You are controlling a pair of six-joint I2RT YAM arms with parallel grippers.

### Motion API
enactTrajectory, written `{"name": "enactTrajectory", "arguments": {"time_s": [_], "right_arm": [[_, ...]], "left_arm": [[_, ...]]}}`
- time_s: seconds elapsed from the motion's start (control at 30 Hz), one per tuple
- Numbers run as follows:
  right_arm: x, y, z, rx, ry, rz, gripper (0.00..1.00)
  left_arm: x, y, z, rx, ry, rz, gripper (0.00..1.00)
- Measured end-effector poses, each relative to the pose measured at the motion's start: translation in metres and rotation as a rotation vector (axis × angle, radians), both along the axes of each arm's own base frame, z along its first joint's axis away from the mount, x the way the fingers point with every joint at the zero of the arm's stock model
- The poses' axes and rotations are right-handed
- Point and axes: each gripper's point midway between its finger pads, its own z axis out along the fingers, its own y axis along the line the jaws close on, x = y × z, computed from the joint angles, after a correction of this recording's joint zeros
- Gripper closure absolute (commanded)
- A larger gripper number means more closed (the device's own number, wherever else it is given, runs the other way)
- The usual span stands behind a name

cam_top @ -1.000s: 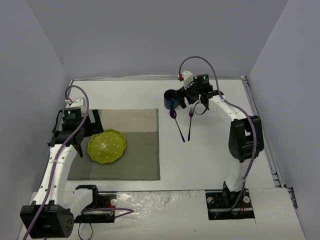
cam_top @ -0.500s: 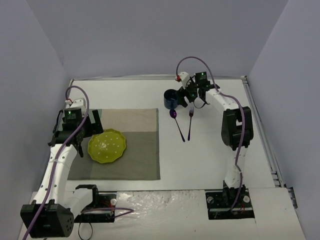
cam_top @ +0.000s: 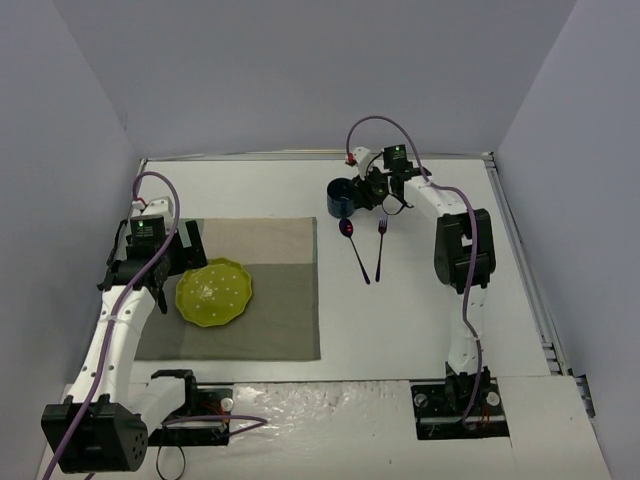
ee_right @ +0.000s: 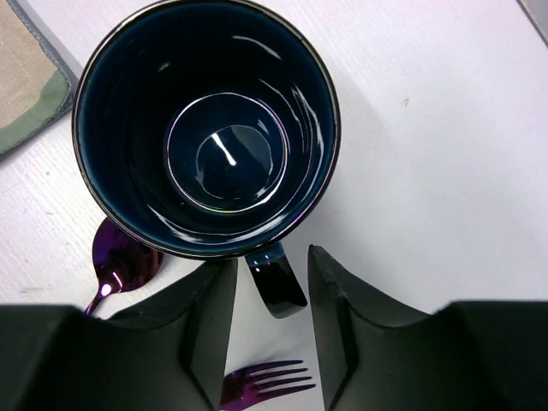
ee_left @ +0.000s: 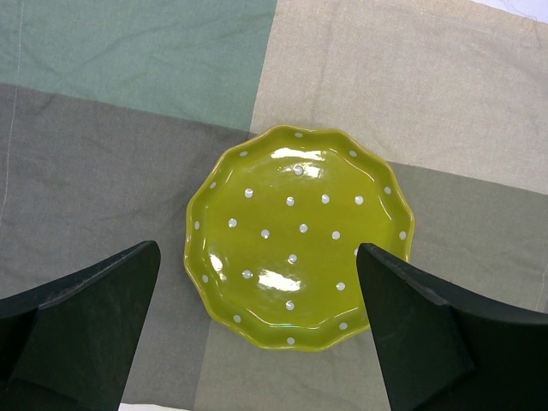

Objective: Set the dinner table for one person

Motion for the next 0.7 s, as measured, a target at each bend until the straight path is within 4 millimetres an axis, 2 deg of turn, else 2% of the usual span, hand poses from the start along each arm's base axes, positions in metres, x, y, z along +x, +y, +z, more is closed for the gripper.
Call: {"name": "enactTrajectory", "arguments": {"time_s": [0.23, 0.33, 0.57, 0.7], "right_arm": [[0.001, 0.006, 0.003, -0.001, -0.011, 0.009, 0.95], [0.001, 0.009, 0.003, -0.008, -0.017, 0.01, 1.0], [-0.003, 0.012, 0.004, -0.022, -0.024, -0.002, 1.0], [-0.014, 0.012, 0.006, -0.031, -0.019, -0.024, 1.0]], "left_arm": [[0.0, 0.0, 0.0, 0.0, 0.0, 0.0, 0.03], [0.0, 0.0, 0.0, 0.0, 0.0, 0.0, 0.03], [0.0, 0.0, 0.0, 0.0, -0.001, 0.0, 0.03], [0.0, 0.0, 0.0, 0.0, -0.001, 0.0, 0.03]]}}
